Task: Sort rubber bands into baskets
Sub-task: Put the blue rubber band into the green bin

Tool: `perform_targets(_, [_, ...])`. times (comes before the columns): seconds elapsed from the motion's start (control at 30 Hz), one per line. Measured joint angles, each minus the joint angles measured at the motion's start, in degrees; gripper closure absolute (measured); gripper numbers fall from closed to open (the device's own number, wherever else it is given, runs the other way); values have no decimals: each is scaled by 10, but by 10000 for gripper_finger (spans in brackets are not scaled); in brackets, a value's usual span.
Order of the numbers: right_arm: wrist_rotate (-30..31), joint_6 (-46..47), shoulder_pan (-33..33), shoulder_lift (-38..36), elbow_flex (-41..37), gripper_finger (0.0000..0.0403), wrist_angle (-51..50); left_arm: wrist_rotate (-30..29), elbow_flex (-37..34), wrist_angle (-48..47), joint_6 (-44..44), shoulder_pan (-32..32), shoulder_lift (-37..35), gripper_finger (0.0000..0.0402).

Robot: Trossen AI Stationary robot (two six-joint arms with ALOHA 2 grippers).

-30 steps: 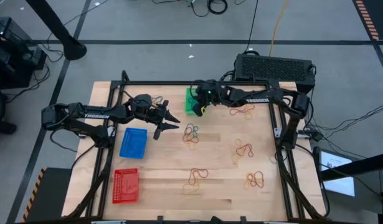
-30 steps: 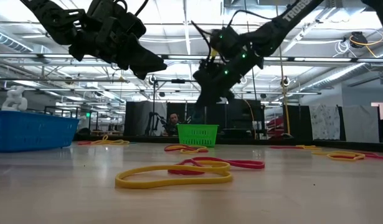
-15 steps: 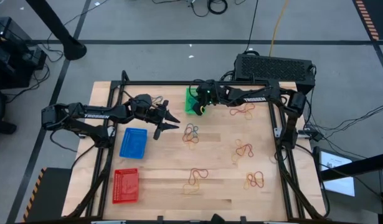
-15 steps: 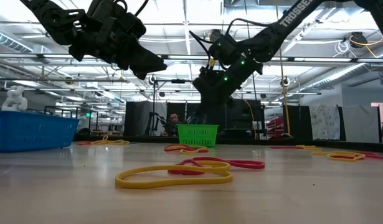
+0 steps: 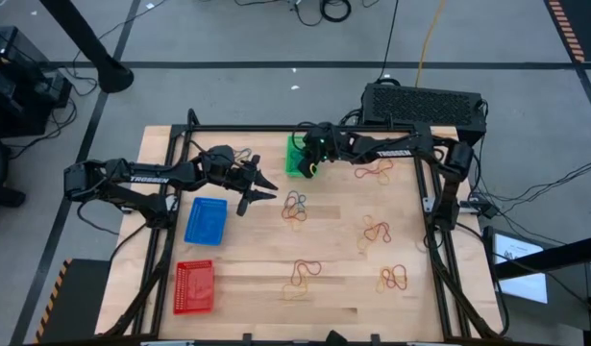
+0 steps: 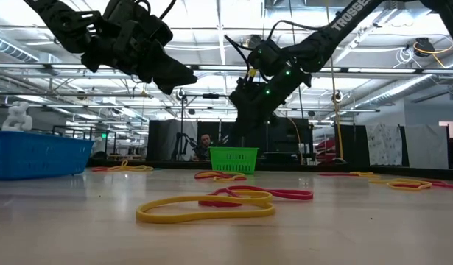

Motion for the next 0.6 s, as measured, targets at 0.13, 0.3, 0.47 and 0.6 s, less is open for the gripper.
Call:
perform_targets(0.13, [0,-15,0,-14,23,294,-34,0,0,-3,0,0,0,278])
perform_targets(0.3, [-1,-27,1,-28,88,293,-123,0,0,-27,0,0,0,278])
perform_targets(0.47, [-1,-51,15,-28,147,293,-235,-38,0,-54,3,1,0,278])
perform_targets(0.6, [-8,-48,36,-29,152,293,-297,-90,0,-102,19,5,0,278])
